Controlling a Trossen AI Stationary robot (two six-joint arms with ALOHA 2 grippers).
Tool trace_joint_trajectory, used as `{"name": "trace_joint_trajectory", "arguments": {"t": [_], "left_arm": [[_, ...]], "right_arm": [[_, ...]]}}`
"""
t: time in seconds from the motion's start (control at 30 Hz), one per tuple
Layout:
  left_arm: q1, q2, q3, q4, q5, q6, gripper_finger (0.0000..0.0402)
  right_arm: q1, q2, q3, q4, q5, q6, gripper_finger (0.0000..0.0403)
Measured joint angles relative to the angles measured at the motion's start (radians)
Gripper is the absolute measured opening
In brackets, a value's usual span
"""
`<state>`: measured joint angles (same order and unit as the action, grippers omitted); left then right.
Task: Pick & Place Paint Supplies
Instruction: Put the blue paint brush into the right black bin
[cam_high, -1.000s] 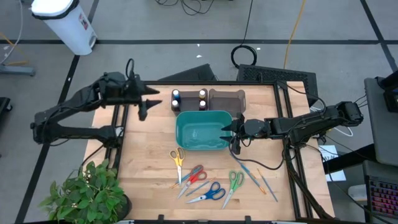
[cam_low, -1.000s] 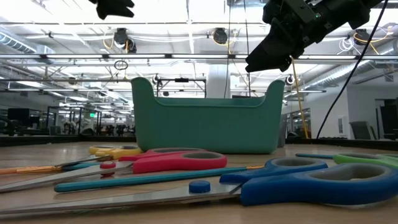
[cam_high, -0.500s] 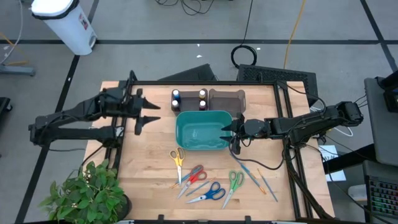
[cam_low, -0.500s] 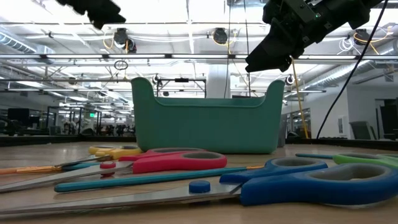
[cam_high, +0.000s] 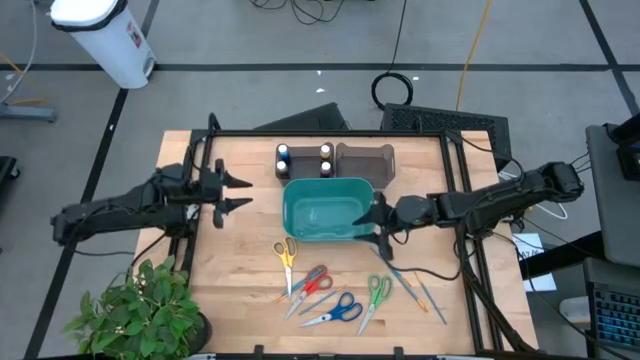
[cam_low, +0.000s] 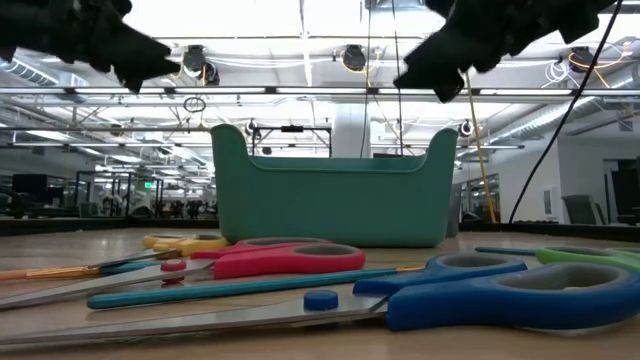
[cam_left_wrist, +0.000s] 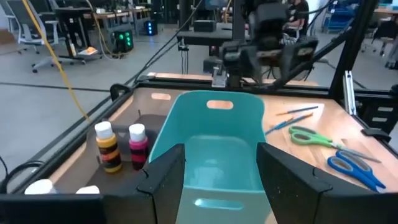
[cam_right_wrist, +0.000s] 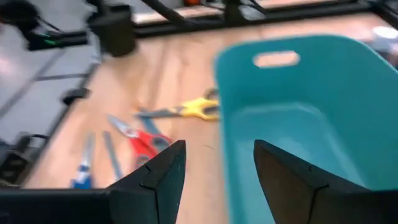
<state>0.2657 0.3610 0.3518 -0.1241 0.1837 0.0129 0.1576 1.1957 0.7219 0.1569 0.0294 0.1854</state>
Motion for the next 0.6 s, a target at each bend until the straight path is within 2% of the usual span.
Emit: {"name": "trace_joint_trajectory", "arguments": {"t": [0.17,0.3,0.37,0.43,0.6], "left_arm": [[0.000,-0.054,-0.067,0.073,0.016,0.005,0.0207],[0.006,-0.097,-0.088,0.097,0.025,0.028,0.0207],[0.012,-0.106,-0.088,0.101,0.014,0.013,0.0207],[0.018,-0.107,-0.089,0.100,-0.003,-0.018,0.0207],[0.022,-0.106,-0.089,0.097,-0.019,-0.016,0.0207]], "right_arm": [[0.047,0.000,0.000,0.020,-0.083,0.012,0.0180],[0.083,0.015,0.001,0.079,-0.085,0.109,0.0180],[0.091,0.016,0.001,0.051,-0.086,0.154,0.0180],[0.102,0.002,0.019,-0.077,-0.087,0.231,0.0180],[0.196,-0.009,0.105,-0.574,-0.046,0.533,0.0180]]}}
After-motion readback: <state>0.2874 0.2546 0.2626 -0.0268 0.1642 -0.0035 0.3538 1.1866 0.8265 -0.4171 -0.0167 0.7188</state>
